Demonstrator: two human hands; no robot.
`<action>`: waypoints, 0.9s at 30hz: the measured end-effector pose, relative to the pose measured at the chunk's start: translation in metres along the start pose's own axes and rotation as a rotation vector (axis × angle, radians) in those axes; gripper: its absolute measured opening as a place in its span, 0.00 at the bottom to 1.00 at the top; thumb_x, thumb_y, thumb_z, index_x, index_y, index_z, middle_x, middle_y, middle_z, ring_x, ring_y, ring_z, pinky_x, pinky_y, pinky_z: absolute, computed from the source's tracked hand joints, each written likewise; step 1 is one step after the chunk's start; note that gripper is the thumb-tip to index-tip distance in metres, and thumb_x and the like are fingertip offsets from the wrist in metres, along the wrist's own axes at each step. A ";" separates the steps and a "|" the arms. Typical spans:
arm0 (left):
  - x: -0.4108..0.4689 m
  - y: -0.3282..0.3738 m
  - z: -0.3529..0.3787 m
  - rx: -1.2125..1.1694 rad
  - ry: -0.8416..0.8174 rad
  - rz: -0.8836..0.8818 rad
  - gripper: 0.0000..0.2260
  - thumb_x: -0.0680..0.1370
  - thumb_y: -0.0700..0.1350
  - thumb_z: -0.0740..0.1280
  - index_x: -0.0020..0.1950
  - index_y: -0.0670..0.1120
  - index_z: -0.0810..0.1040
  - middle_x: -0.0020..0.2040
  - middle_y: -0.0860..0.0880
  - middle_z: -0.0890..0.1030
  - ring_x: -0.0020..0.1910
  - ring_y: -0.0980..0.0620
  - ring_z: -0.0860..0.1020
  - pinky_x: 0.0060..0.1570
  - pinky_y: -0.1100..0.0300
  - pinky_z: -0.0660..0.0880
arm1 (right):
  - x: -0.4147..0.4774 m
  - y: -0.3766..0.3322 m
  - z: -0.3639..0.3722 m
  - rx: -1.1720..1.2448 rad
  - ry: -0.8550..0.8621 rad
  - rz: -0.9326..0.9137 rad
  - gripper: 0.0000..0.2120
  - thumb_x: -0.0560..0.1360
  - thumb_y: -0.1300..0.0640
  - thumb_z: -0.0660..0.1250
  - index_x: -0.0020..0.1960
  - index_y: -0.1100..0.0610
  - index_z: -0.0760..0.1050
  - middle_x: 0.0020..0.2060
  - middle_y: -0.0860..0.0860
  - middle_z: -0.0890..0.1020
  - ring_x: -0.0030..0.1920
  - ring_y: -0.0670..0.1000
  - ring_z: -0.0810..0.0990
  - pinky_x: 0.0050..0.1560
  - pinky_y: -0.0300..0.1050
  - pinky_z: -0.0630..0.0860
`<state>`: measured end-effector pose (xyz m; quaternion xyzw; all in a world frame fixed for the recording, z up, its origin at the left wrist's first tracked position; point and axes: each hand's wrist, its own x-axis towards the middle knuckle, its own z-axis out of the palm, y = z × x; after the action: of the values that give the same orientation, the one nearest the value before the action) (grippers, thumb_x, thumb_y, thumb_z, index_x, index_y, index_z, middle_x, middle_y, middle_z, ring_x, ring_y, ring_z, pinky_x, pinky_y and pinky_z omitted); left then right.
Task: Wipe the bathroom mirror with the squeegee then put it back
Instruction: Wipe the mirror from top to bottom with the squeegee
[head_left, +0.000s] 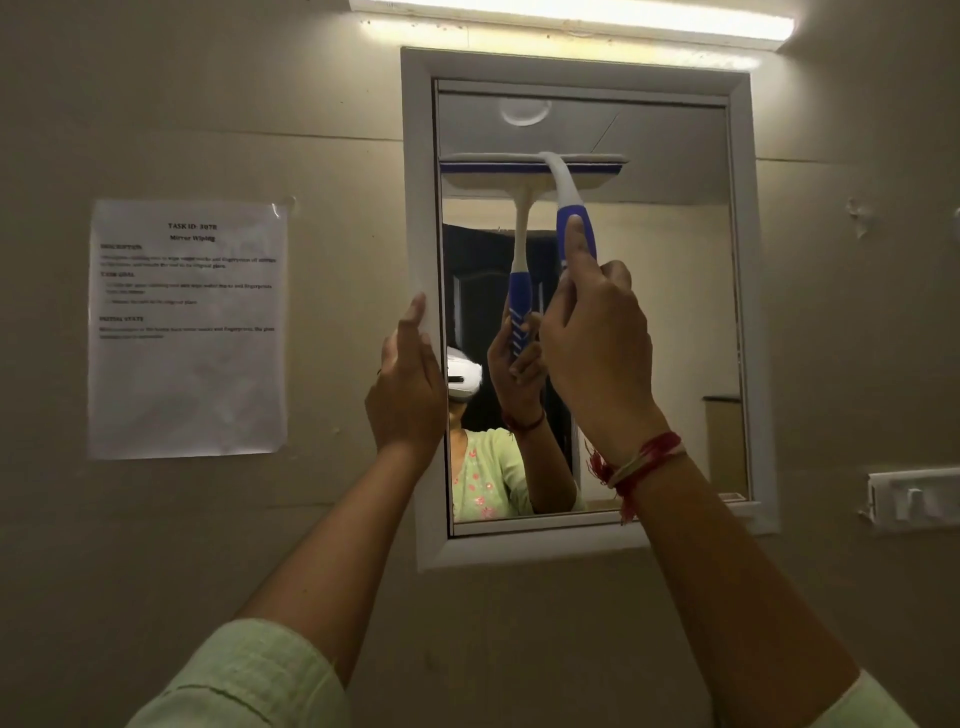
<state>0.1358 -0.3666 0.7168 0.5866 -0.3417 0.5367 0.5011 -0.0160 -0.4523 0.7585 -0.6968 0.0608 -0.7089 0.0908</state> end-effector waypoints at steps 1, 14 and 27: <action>0.000 0.000 0.000 -0.001 0.001 0.002 0.17 0.82 0.45 0.52 0.71 0.50 0.63 0.59 0.41 0.77 0.31 0.56 0.73 0.28 0.72 0.64 | -0.004 0.001 -0.001 0.001 -0.003 0.000 0.27 0.78 0.56 0.59 0.75 0.53 0.54 0.55 0.60 0.75 0.51 0.56 0.78 0.51 0.47 0.78; -0.001 -0.001 0.001 0.026 0.002 0.002 0.17 0.82 0.45 0.51 0.72 0.50 0.62 0.60 0.42 0.77 0.29 0.56 0.71 0.27 0.73 0.62 | -0.051 0.006 -0.015 0.016 -0.068 0.024 0.28 0.78 0.57 0.59 0.75 0.52 0.53 0.55 0.60 0.75 0.46 0.53 0.78 0.50 0.45 0.77; 0.000 -0.003 0.002 0.017 0.002 -0.009 0.17 0.82 0.45 0.51 0.72 0.49 0.63 0.60 0.43 0.77 0.29 0.62 0.67 0.26 0.76 0.63 | -0.087 0.009 -0.020 0.051 -0.095 0.045 0.28 0.78 0.57 0.58 0.75 0.52 0.52 0.50 0.59 0.74 0.39 0.47 0.72 0.46 0.43 0.77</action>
<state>0.1391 -0.3676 0.7158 0.5919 -0.3341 0.5378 0.4988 -0.0344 -0.4437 0.6710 -0.7254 0.0540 -0.6743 0.1275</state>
